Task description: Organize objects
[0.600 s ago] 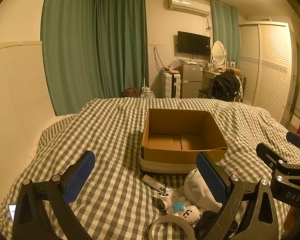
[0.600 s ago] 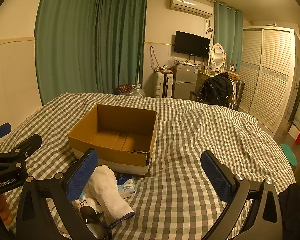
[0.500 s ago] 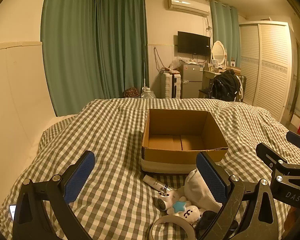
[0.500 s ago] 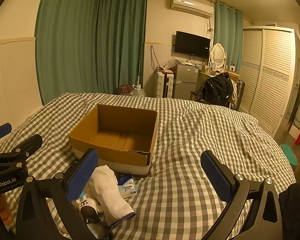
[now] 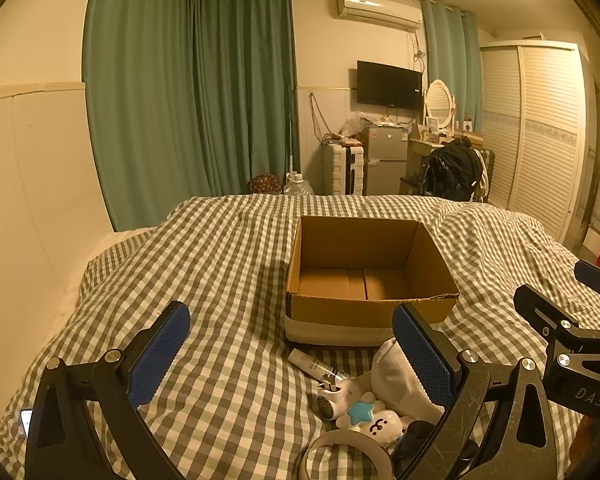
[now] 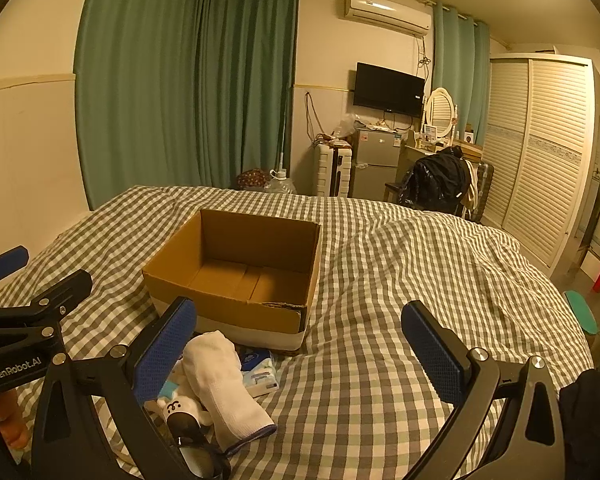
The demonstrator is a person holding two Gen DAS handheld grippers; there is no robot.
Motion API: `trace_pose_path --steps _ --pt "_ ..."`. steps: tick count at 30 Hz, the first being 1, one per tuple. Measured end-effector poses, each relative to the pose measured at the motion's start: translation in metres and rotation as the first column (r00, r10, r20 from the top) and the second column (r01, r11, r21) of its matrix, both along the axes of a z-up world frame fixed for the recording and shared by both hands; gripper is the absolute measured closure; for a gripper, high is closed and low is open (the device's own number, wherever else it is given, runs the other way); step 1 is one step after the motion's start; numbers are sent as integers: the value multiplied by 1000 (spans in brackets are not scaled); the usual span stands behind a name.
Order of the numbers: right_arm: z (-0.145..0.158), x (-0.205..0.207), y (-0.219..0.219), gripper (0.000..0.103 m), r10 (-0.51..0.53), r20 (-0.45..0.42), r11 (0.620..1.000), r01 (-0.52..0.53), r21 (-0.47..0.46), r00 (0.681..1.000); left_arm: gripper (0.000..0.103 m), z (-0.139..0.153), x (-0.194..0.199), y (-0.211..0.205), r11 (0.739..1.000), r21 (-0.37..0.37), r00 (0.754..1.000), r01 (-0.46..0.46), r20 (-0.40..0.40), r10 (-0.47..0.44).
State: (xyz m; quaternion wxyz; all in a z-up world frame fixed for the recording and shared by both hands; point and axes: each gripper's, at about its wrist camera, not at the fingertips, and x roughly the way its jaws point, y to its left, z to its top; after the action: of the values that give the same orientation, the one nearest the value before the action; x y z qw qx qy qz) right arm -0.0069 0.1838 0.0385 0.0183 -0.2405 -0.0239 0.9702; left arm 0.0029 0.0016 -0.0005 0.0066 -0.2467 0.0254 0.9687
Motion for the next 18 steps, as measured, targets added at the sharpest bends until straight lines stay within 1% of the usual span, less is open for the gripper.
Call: trace_pose_path --steps 18 --pt "-2 1 -4 0 19 2 1000 -19 -4 1000 0 -4 0 0 1000 6 1000 -7 11 7"
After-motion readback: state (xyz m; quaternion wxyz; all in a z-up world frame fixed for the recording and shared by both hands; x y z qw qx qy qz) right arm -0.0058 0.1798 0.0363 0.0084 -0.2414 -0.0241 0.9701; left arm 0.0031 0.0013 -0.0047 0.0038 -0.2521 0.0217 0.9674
